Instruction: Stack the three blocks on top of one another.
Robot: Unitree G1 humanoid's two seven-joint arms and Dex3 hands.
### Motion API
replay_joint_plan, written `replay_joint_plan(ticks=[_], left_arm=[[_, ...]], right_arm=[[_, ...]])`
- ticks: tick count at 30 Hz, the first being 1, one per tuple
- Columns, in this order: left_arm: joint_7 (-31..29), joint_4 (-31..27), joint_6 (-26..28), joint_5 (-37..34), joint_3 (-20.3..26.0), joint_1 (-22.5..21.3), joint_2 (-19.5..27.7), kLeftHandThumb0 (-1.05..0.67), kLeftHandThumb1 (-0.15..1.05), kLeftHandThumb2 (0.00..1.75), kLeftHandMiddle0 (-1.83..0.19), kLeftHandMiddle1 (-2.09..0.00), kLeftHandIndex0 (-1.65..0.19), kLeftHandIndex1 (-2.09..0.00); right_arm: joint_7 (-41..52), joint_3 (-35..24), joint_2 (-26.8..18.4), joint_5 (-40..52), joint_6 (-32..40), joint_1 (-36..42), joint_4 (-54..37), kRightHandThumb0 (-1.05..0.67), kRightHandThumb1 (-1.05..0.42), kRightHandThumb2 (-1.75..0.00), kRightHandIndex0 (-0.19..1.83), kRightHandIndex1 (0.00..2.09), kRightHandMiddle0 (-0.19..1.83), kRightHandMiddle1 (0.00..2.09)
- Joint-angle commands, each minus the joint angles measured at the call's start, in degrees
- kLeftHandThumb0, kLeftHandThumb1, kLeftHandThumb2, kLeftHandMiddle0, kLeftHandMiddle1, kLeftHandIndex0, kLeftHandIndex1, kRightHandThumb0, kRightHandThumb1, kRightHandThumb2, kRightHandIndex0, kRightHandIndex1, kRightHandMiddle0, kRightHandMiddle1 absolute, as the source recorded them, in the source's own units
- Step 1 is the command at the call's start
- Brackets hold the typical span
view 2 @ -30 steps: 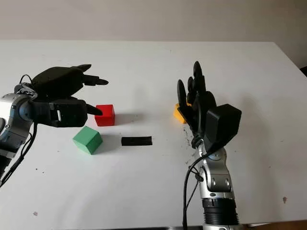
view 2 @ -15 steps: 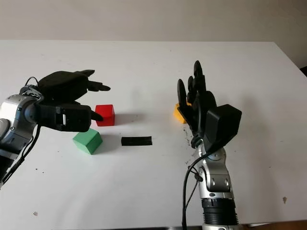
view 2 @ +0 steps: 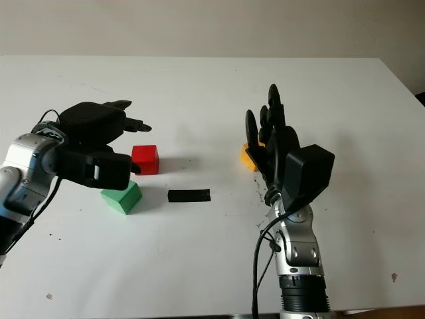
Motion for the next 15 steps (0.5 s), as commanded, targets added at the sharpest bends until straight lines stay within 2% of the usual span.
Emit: replay_joint_plan(ticks=[1, 5, 7, 9, 15], left_arm=[[1.1, -0.8, 0.0, 0.7, -0.4, 1.0, -0.6, -0.81, 0.97, 0.05, -0.02, -0.05, -0.44, -0.16], [2.7, -0.9, 0.1, 1.4, -0.6, 1.5, -1.1, -0.78, 0.98, 0.06, -0.05, -0.06, -0.46, -0.25], [3.6, -0.8, -0.3, 1.5, -0.6, 1.8, -1.3, -0.77, 0.98, 0.05, -0.06, -0.06, -0.25, -0.7], [4.3, -0.4, -0.9, 1.4, -0.6, 2.0, -1.4, -0.76, 0.98, 0.05, -0.08, -0.06, -0.13, -0.98], [4.3, 0.9, -1.8, 0.8, -0.7, 1.8, -1.7, -0.75, 0.97, 0.05, -0.1, -0.06, -0.09, -1.12]], right_arm=[[0.1, 0.0, -0.3, 0.3, -0.5, 0.0, -1.0, -0.54, -1.05, -0.51, -0.05, 0.05, -0.02, 0.05], [-0.1, 0.0, -0.2, 0.0, -0.6, -0.1, -0.9, -0.55, -1.05, -0.51, -0.04, 0.06, -0.02, 0.06], [-0.3, 0.1, -0.2, -0.3, -0.8, -0.1, -0.8, -0.55, -1.05, -0.51, -0.03, 0.06, -0.01, 0.06], [-0.4, 0.0, -0.2, -0.3, -0.7, 0.0, -0.9, -0.54, -1.05, -0.51, -0.03, 0.06, -0.01, 0.06], [-0.5, 0.1, -0.2, -0.2, -0.4, -0.1, -0.9, -0.55, -1.05, -0.5, -0.03, 0.06, -0.01, 0.06]])
